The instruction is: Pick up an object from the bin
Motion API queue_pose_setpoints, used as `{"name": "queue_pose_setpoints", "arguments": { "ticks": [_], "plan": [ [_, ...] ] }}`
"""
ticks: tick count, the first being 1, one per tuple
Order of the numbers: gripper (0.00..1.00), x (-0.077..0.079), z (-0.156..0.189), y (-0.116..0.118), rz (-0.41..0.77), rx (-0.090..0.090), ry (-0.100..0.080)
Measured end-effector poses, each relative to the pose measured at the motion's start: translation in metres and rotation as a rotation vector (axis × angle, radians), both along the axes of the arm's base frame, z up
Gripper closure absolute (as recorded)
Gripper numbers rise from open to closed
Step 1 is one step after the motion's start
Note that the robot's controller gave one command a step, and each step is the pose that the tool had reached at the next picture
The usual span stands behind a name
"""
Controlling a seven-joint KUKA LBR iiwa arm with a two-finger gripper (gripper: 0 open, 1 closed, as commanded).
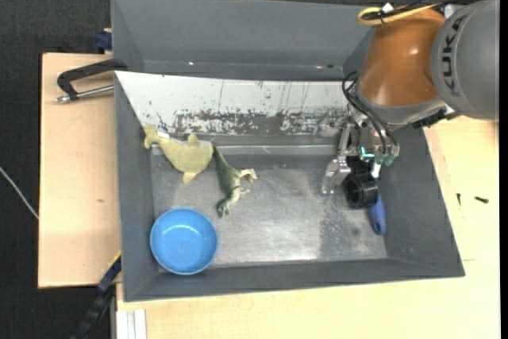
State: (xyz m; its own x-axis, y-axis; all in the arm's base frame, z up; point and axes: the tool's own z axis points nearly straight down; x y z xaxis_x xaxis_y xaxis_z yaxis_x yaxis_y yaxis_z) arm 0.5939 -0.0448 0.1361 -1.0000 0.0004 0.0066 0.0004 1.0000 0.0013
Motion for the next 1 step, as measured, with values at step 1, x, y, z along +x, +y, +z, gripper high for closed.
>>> {"name": "queue_pose_setpoints", "arguments": {
  "ticks": [1],
  "plan": [
    [0.00, -0.0010, -0.0247, 0.1130, -0.010, 0.004, -0.004]
  ]
}}
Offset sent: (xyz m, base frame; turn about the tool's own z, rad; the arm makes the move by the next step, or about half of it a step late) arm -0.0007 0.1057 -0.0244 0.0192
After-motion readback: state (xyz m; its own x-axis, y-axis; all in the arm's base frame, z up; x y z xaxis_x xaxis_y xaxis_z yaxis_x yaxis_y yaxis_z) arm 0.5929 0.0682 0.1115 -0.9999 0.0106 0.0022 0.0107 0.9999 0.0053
